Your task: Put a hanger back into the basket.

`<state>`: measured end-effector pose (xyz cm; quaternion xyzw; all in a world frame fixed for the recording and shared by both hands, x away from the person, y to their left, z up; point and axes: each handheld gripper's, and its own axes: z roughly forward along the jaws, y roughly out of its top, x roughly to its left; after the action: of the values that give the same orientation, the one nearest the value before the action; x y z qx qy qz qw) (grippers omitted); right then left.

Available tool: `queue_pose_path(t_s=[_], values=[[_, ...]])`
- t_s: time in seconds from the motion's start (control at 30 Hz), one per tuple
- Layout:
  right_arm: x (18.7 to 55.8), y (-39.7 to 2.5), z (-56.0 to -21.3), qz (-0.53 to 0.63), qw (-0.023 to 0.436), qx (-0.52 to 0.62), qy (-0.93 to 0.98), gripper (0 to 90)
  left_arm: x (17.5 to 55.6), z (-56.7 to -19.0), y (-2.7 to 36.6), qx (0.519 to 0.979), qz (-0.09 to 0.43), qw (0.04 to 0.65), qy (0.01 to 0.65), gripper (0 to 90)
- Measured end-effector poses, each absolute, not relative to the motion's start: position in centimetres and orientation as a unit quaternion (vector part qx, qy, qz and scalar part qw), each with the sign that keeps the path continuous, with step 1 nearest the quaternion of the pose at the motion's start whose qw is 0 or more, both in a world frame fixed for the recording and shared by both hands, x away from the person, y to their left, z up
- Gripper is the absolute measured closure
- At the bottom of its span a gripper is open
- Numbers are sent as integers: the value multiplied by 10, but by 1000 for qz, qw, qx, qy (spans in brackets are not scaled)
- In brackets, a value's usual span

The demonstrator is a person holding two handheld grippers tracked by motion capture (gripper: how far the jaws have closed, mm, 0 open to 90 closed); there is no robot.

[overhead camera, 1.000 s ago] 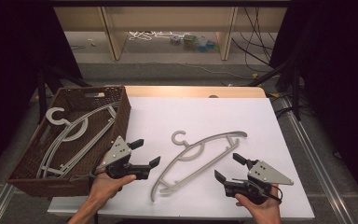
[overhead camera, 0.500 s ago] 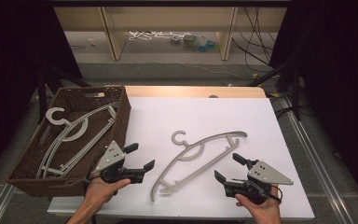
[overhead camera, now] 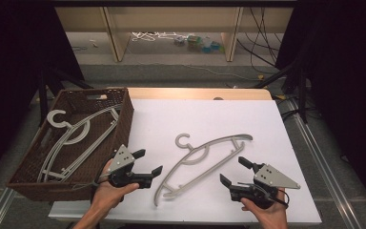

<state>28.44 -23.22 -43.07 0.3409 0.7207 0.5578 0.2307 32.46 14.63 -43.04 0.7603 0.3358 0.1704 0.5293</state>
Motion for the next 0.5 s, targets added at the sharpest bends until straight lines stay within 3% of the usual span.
queue_pose_path(t_s=[0.43, 0.5], values=[[283, -229, -430, 554, 243, 334, 723, 160, 351, -445, 115, 825, 145, 435, 331, 169], [282, -228, -430, 554, 240, 330, 725, 161, 357, -447, 107, 840, 143, 419, 315, 211]])
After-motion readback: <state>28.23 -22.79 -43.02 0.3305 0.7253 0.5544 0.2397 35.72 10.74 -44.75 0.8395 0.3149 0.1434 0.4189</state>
